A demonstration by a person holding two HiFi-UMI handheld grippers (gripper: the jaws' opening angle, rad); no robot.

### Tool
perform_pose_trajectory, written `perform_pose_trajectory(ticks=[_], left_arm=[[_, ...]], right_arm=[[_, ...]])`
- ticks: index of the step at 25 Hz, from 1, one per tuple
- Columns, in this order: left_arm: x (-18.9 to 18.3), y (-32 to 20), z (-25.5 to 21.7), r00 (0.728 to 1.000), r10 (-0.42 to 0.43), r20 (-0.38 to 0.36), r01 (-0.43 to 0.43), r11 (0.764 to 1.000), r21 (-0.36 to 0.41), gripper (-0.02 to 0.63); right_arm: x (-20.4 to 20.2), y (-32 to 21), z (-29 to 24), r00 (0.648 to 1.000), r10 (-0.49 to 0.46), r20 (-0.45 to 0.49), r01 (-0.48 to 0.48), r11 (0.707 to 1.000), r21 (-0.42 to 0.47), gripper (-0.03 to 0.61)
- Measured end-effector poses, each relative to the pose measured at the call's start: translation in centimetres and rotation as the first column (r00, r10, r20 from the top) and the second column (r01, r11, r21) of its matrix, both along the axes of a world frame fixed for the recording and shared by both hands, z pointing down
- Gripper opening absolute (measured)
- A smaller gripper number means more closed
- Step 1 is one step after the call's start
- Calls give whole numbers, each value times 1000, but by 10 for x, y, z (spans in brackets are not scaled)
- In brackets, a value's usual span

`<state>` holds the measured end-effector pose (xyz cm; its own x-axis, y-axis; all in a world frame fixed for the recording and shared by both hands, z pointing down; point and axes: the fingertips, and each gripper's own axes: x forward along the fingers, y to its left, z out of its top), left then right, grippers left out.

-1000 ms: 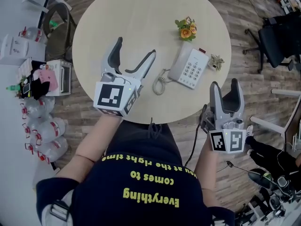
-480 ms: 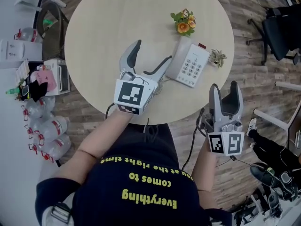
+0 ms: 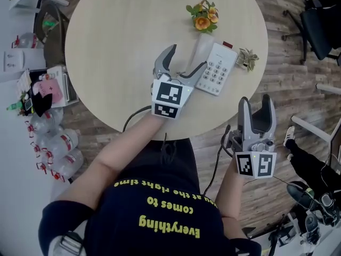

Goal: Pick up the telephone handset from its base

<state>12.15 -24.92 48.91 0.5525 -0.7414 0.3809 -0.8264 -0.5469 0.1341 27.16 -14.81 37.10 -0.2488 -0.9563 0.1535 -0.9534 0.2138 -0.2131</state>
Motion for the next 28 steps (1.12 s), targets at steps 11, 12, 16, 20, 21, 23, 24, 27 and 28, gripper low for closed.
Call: perform_pose_trajectory(ticks=[11, 12, 16, 20, 21, 23, 24, 27, 28], left_arm=[[41, -7, 61, 998, 31, 62, -25, 995, -98, 391], [43, -8, 67, 998, 30, 62, -23, 994, -110, 391], [48, -11, 82, 999, 6, 38, 0, 988, -153, 356], [49, -14, 89, 997, -17, 74, 29, 987, -159, 315], [48, -15, 89, 996, -25, 84, 38, 987, -154, 293], [48, -16, 90, 994, -37, 99, 51, 988, -145, 264], [48, -16, 90, 994, -37, 105, 52, 989, -141, 261], [51, -17, 90, 991, -41, 131, 58, 991, -124, 253], [51, -17, 90, 989, -47, 140, 64, 991, -119, 253]], right_arm=[[18, 2, 22, 1000, 26, 14, -26, 999, -47, 304], [19, 2, 23, 1000, 27, 15, -26, 998, -51, 304], [23, 4, 28, 999, 29, 22, -27, 998, -65, 304], [26, 5, 32, 999, 27, 26, -25, 997, -74, 304], [27, 5, 32, 999, 26, 28, -23, 997, -75, 304], [27, 5, 33, 999, 21, 32, -19, 997, -77, 304], [27, 5, 33, 999, 19, 33, -16, 997, -78, 304], [28, 5, 34, 999, 15, 35, -12, 997, -80, 304], [28, 5, 34, 999, 14, 36, -11, 997, -79, 304]])
